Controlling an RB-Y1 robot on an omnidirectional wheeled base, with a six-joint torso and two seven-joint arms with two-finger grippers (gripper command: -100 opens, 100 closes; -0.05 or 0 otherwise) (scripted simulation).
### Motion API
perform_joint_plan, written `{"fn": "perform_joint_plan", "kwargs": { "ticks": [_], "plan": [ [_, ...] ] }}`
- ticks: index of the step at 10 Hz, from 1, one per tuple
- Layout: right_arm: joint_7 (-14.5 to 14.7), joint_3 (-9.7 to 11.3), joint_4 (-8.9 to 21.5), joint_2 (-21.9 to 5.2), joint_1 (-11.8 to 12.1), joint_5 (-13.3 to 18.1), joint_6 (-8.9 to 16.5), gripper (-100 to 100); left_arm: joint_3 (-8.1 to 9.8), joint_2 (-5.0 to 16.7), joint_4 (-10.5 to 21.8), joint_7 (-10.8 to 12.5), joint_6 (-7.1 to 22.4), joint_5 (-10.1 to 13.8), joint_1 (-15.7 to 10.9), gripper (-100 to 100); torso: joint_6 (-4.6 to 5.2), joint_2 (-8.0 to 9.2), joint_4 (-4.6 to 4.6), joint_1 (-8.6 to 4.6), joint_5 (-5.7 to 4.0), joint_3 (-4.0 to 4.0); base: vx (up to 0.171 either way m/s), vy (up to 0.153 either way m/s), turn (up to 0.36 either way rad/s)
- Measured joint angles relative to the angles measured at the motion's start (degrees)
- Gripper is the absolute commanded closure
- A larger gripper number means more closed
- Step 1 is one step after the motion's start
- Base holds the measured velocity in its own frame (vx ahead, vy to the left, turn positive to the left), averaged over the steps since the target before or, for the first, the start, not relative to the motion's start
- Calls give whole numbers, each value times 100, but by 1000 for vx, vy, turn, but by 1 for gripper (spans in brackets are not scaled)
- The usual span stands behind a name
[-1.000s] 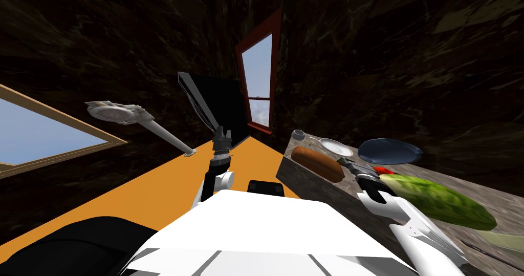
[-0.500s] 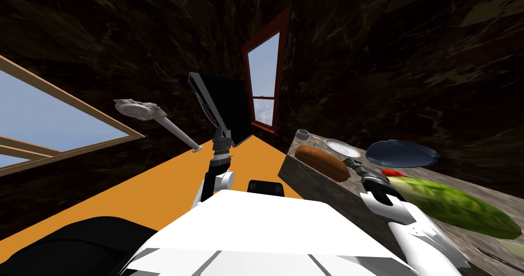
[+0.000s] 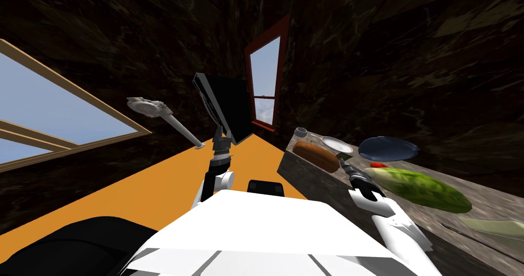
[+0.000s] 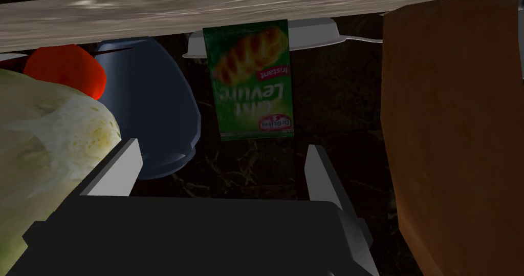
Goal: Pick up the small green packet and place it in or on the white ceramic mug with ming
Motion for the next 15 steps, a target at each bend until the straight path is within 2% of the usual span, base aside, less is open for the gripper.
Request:
{"fn": "perform_joint_plan", "kwargs": {
  "ticks": [1,3,9,11,15],
  "plan": [
    [-3,69,82,75,-47,-4,-64,-100,0,0,0,0,0,0,0,0,0,-7,-2,-8,-2,-4,-72,-95,-14],
    [-69,353,196,67,-71,-63,-182,-100,0,0,0,0,0,0,1,0,0,-18,-4,-16,-4,-10,-47,-88,-19],
    [80,991,-37,139,38,26,-306,-100,1,1,0,0,0,0,2,0,-1,-51,-11,-19,-4,-29,14,-90,-28],
    [139,1219,-144,71,103,66,-353,-100,1,1,0,0,0,0,2,0,-1,-58,-12,-22,-4,-33,38,-93,-18],
    [300,1597,-646,14,382,184,-355,-100,1,1,0,0,0,0,2,0,-2,-78,-16,-33,-7,-44,100,-135,-11]
  ]
}}
